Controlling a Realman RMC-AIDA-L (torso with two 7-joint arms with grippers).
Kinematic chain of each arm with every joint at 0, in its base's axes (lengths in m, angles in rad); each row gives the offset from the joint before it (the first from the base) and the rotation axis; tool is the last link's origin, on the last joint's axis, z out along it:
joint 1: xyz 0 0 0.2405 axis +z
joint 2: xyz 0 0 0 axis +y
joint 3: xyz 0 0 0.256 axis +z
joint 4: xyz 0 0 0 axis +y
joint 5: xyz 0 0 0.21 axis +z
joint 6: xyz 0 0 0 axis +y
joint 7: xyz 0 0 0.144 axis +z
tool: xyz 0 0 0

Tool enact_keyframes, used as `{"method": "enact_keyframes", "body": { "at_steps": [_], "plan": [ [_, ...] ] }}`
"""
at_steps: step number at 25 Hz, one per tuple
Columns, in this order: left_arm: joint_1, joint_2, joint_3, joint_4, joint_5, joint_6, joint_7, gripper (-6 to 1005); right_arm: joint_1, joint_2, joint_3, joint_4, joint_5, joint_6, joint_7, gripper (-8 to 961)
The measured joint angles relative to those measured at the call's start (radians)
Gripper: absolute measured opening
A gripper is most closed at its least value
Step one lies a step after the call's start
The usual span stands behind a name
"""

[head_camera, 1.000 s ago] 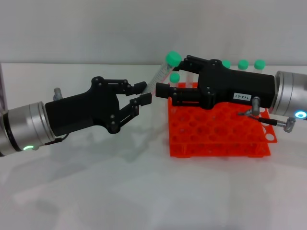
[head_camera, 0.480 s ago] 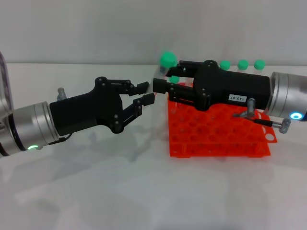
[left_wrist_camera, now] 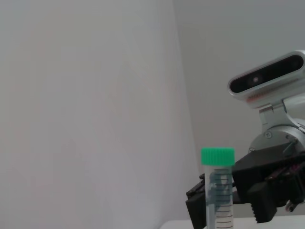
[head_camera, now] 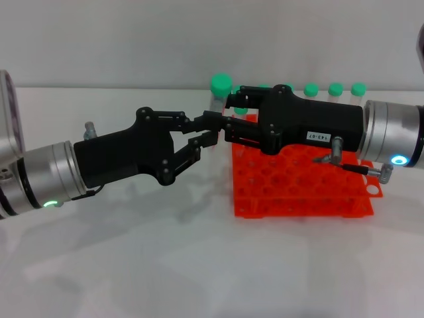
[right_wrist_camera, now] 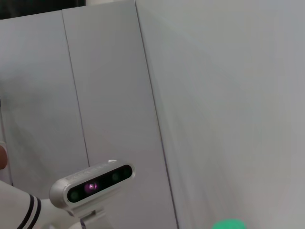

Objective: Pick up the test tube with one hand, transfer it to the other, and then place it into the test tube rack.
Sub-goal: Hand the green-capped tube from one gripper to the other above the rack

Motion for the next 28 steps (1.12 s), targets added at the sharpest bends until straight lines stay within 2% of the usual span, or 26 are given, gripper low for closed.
{"method": "enact_keyframes", "body": {
  "at_steps": [17,20,28],
  "plan": [
    [0.000,-0.001,0.000,0.002,0.002,0.000,0.001,189,-0.003,-0.002,-0.002,0.002,0.012,0.011,-0.041,348],
    [0.000,0.000,0.000,0.010,0.003,0.000,0.001,188,-0.004,-0.001,-0.005,0.002,0.014,0.011,-0.044,240],
    [0.001,-0.001,0.000,0.012,-0.002,-0.002,-0.001,187,-0.010,0.001,-0.009,0.003,0.023,0.025,-0.057,231]
  ]
}}
